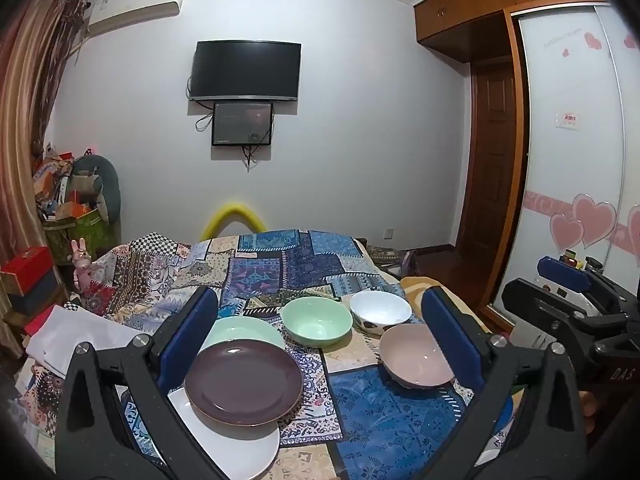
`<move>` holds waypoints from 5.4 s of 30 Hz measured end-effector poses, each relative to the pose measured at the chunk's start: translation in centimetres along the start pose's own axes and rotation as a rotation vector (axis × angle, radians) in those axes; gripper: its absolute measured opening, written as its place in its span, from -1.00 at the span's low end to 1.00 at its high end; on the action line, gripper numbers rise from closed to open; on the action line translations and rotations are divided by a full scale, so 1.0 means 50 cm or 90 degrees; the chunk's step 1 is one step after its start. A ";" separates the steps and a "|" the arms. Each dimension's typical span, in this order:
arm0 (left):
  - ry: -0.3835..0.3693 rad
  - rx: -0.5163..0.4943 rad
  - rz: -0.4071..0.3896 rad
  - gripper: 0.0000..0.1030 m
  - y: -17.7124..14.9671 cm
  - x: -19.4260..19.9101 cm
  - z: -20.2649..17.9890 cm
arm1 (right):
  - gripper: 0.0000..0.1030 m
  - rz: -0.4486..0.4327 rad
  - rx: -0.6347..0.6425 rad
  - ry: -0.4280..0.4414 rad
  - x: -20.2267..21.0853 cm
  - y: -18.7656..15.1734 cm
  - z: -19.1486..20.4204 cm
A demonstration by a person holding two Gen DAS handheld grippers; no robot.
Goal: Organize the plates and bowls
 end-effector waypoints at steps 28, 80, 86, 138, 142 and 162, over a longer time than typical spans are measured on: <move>-0.010 0.004 -0.005 1.00 0.008 0.006 -0.002 | 1.00 -0.003 -0.003 0.004 0.016 0.003 -0.002; -0.017 0.024 0.025 1.00 -0.020 -0.028 0.032 | 1.00 0.032 -0.020 0.016 -0.031 -0.026 0.012; 0.011 0.046 0.053 1.00 -0.052 -0.056 0.103 | 1.00 0.076 -0.024 0.028 -0.086 -0.063 0.030; -0.034 0.227 0.397 -0.51 -0.420 -0.347 0.533 | -0.51 0.444 0.004 0.113 -0.455 -0.367 0.195; -0.035 0.227 0.409 -0.51 -0.420 -0.344 0.532 | -0.51 0.447 0.006 0.114 -0.457 -0.364 0.199; -0.044 0.235 0.394 -0.51 -0.392 -0.294 0.450 | -0.53 0.433 -0.017 0.104 -0.409 -0.344 0.152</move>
Point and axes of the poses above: each gripper's, at about its wrist camera, not at the fingertips, and x roughly against the way its jaws point, z to its left, y to its top, the point moved 8 cm from there along -x, roughly the way its jaws point, and after that the axes turned 12 degrees about -y, right-handed, at the moved point
